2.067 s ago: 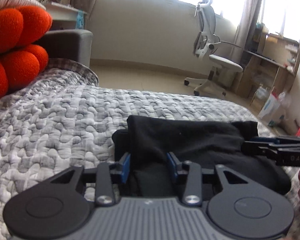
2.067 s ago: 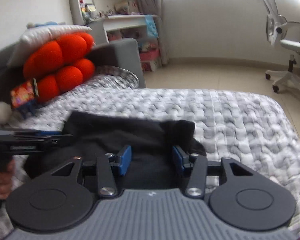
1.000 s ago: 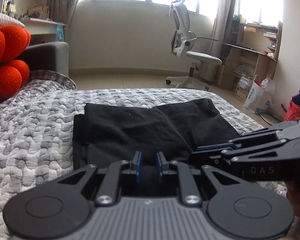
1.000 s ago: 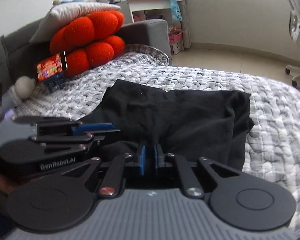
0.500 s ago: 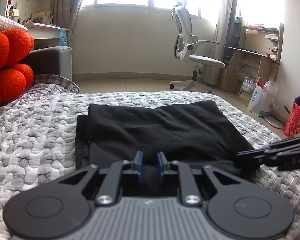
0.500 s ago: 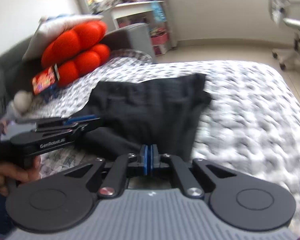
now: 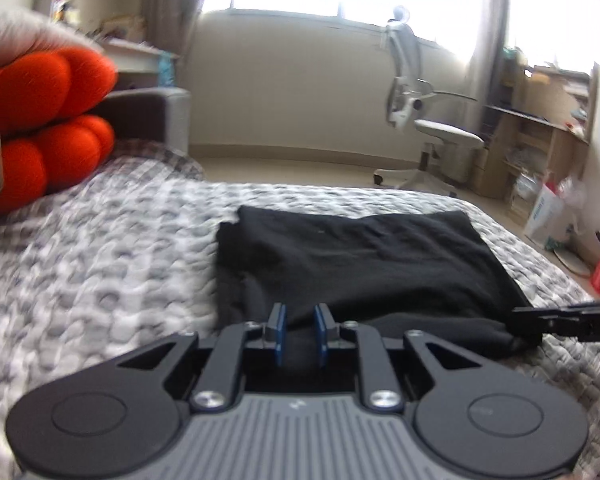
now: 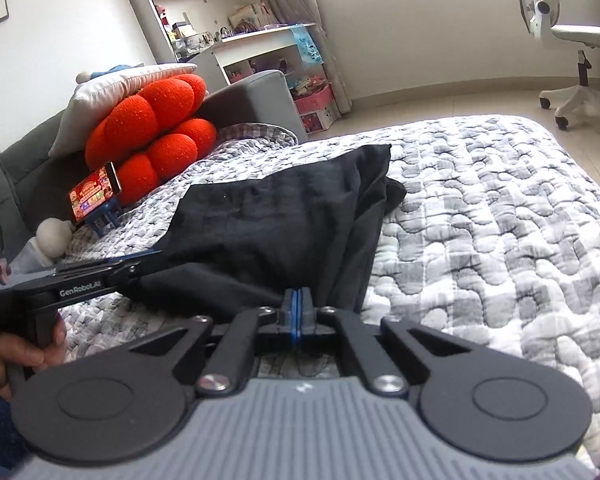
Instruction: Fold clothes
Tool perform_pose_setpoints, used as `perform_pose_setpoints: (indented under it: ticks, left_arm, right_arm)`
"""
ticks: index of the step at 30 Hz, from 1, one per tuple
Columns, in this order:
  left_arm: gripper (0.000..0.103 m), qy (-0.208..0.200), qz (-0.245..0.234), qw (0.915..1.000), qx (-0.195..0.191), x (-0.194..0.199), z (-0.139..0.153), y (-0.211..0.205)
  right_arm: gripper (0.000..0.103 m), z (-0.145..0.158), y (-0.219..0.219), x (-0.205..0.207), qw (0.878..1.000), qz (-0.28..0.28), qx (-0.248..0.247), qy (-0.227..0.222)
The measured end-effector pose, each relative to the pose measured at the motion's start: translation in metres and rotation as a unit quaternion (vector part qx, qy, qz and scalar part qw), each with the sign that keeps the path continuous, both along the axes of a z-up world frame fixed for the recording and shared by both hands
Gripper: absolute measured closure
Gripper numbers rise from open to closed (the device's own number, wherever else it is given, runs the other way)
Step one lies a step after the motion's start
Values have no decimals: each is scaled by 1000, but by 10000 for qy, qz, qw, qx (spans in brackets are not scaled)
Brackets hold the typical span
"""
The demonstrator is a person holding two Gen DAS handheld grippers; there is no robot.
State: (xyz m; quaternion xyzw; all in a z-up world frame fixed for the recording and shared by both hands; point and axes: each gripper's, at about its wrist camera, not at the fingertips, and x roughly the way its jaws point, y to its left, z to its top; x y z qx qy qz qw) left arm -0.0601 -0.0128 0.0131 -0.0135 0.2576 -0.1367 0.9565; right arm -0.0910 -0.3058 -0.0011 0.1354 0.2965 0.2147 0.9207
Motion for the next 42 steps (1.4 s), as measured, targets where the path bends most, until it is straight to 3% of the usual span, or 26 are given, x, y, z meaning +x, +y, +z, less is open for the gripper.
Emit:
perform_pose_setpoints:
  ticks: [5,10,19,42]
  left_arm:
    - [85,-56,54,9998,194,-6,0,0]
    - [85,-93,77,9999,-5,-7,-4,6]
    - [86,-166,118,9997,95,-10,-5,2]
    - [86,-201,148,9994,239,-10,-5,-2]
  right_arm:
    - [103,-3,-5,0,9998,-10,193,-5]
    - [103,-6,-10,0,9992,-16,403,40]
    - [103,-7,-12,-2,9988,-28,487,27]
    - [103,0,-5,-5,9998,-71,164,-68]
